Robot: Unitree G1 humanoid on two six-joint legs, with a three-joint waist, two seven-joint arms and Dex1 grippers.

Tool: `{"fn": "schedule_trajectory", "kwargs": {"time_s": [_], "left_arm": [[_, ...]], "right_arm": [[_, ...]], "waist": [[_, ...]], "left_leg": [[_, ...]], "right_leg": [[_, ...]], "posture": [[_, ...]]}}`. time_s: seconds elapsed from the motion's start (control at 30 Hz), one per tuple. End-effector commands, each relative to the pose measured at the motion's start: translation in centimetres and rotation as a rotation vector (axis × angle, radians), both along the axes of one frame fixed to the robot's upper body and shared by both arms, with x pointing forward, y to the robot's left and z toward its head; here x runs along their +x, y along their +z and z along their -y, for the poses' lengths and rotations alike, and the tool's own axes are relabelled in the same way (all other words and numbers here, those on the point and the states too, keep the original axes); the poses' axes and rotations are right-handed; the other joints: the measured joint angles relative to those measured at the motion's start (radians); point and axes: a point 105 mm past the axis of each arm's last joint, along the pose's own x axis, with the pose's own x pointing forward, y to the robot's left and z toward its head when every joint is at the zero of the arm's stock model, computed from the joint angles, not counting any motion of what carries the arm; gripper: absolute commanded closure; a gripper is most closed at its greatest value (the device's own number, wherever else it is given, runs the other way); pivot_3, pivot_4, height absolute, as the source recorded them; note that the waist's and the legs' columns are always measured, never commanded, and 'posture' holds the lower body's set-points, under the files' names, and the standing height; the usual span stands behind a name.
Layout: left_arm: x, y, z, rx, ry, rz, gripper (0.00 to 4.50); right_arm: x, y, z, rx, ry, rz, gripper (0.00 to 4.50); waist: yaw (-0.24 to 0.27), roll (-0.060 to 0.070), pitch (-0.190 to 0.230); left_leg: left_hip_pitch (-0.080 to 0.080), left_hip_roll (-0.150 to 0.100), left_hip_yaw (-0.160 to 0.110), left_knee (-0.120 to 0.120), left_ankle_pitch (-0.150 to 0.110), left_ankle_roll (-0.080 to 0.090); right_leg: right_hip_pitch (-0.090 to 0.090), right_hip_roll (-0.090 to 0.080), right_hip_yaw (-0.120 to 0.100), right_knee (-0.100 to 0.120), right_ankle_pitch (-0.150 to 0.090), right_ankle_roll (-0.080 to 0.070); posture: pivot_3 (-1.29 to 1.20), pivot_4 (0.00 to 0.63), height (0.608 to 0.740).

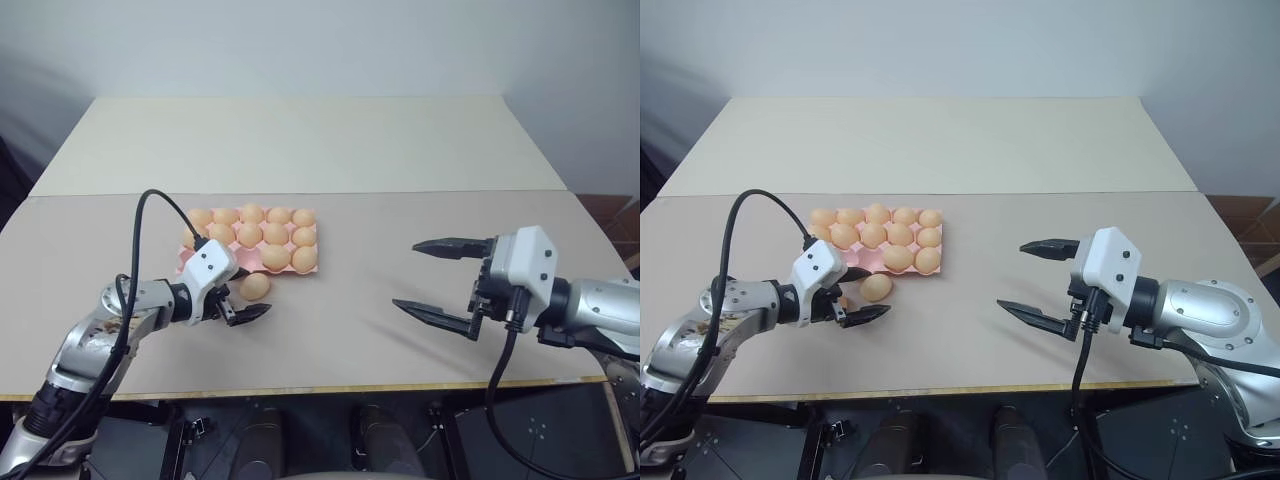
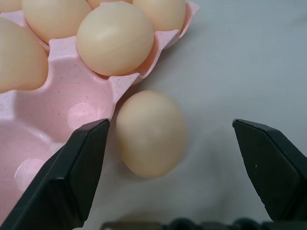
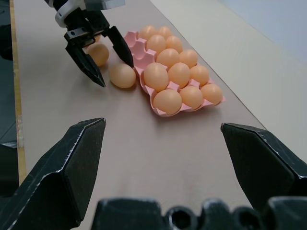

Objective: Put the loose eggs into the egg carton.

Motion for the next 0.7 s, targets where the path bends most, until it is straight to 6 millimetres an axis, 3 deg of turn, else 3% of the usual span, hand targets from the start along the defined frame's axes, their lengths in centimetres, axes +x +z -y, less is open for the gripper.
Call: {"fn": "schedule_trajectory", "kwargs": {"time_s": [0.03, 0.33, 0.7], "left_arm": [[-0.1, 0.6, -0.1, 0.01, 0.005, 0.024, 0.02], [-0.9, 0.9, -0.7, 0.003, 0.013, 0.017, 0.02], [0.6, 0.2, 0.0, 0.016, 0.039, 0.021, 0.02]], "right_arm": [[-0.2, 1.2, -0.2, 0.003, 0.011, 0.064, 0.0], [-0.2, 1.2, -0.2, 0.004, 0.016, 0.066, 0.0], [-0.2, 1.3, -0.3, 0.003, 0.019, 0.072, 0.0]], "waist": [[0.0, 0.0, 0.0], [0.0, 0.0, 0.0], [0.001, 0.0, 0.0]], "left_leg": [[0.0, 0.0, 0.0, 0.0, 0.0, 0.0], [0.0, 0.0, 0.0, 0.0, 0.0, 0.0], [-0.001, 0.0, 0.0, 0.0, 0.0, 0.0]], "right_leg": [[0.0, 0.0, 0.0, 0.0, 0.0, 0.0], [0.0, 0.0, 0.0, 0.0, 0.0, 0.0], [0.0, 0.0, 0.0, 0.0, 0.0, 0.0]], "posture": [[0.0, 0.15, 0.74], [0.0, 0.15, 0.74], [0.0, 0.15, 0.74]]}}
